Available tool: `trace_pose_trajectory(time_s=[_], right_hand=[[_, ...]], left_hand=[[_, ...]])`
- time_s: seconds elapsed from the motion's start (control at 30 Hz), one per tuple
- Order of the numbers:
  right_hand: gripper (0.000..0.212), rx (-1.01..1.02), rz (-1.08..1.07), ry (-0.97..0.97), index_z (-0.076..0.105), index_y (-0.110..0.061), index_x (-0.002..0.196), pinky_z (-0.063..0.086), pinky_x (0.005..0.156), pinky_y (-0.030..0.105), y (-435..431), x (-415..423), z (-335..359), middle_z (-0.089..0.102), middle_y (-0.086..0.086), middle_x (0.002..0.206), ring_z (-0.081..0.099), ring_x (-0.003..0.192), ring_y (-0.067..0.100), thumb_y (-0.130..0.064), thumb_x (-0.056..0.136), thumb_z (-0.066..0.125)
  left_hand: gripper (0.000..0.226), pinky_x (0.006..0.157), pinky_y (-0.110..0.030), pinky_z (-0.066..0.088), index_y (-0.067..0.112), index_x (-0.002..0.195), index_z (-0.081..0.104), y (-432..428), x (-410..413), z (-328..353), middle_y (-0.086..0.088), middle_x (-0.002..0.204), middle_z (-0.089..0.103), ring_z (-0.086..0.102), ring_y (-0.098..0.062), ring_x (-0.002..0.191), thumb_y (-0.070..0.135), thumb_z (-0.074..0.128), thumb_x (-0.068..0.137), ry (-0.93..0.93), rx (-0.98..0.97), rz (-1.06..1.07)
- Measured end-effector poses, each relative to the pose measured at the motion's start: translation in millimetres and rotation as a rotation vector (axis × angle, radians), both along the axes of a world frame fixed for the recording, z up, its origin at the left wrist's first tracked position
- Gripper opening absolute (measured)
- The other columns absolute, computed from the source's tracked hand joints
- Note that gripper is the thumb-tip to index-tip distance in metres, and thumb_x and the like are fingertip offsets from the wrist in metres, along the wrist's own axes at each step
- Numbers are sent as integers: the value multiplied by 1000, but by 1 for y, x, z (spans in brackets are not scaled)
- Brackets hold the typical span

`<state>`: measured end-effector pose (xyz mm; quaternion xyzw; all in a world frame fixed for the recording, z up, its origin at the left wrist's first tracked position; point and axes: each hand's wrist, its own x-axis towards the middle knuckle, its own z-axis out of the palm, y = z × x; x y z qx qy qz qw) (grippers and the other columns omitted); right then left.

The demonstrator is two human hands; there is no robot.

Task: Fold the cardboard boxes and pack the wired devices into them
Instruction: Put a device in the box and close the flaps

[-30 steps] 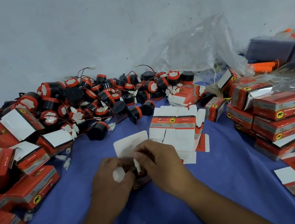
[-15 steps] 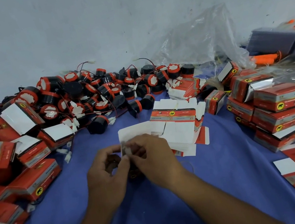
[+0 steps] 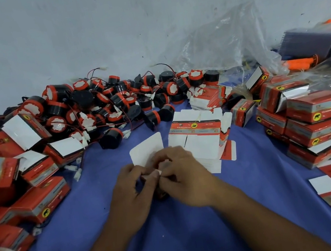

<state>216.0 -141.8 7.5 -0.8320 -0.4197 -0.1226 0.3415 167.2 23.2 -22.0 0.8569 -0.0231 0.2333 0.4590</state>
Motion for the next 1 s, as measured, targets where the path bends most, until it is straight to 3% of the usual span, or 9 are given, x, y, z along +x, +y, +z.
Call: trace_pose_trajectory(time_s=[0.1, 0.23, 0.33, 0.5, 0.57, 0.67, 0.8, 0.9, 1.0], right_hand=[[13, 250, -191, 128, 73, -21, 86, 39, 95, 21, -10, 4, 3, 57, -4, 125, 46, 119, 8, -10, 87, 66], [21, 394, -384, 414, 61, -23, 113, 47, 74, 18, -17, 13, 6, 62, -4, 110, 61, 91, 4, -12, 95, 59], [13, 345, -294, 603, 64, -27, 108, 57, 72, 40, -16, 14, 0, 68, 14, 96, 66, 85, 25, -26, 95, 66], [51, 562, -31, 881, 70, -20, 103, 51, 64, 24, -8, 10, -3, 74, 10, 95, 65, 71, 15, -68, 89, 57], [44, 587, -41, 849, 74, -20, 100, 49, 62, 23, -9, 12, -6, 73, 10, 88, 62, 68, 13, -59, 96, 52], [16, 461, -118, 702, 64, -25, 113, 48, 61, 21, -7, 13, -14, 66, 2, 96, 59, 70, 8, -27, 97, 66], [51, 311, -86, 511, 59, -23, 125, 44, 60, 13, -2, 13, -11, 61, -3, 110, 54, 72, 4, 8, 86, 66], [39, 136, -59, 307, 73, -15, 117, 46, 87, 14, -5, 13, -9, 65, -2, 115, 59, 100, 5, 6, 85, 66], [41, 3, 27, 310, 62, -26, 135, 37, 102, 15, -14, 11, -8, 52, -23, 130, 45, 122, 4, -34, 95, 64]], left_hand=[[6, 75, -15, 43, 31, 86, 64, -1, 1, -1, 10, 93, 61, 58, -3, 90, 29, 67, 90, 18, 13, 25], [13, 74, -24, 50, 29, 94, 62, 1, -1, -1, 7, 93, 67, 63, -9, 88, 17, 63, 90, 127, -128, -40], [26, 67, -22, 49, 29, 100, 49, 3, -3, 0, 2, 96, 65, 63, -17, 86, 4, 52, 93, 105, -241, -99], [65, 70, -23, 56, 34, 124, 26, 7, 0, -1, 7, 123, 62, 67, -10, 100, -20, 42, 92, 9, -470, -155], [67, 72, -24, 56, 37, 129, 30, 8, 2, -2, 11, 121, 64, 68, -10, 103, -18, 43, 93, 20, -498, -171], [47, 78, -27, 56, 36, 111, 55, 10, 1, -3, 13, 109, 70, 67, -11, 104, -8, 52, 95, 34, -340, -160], [20, 91, -29, 54, 31, 108, 63, 15, -3, -3, 23, 122, 63, 61, -2, 114, 25, 66, 90, 59, -238, -228], [38, 93, -26, 52, 26, 113, 61, 17, -6, -2, 24, 131, 56, 55, -2, 123, 45, 65, 81, 112, -265, -299], [34, 96, -25, 50, 29, 117, 62, 18, -4, 1, 28, 131, 55, 54, 2, 122, 40, 72, 86, 118, -232, -249]])
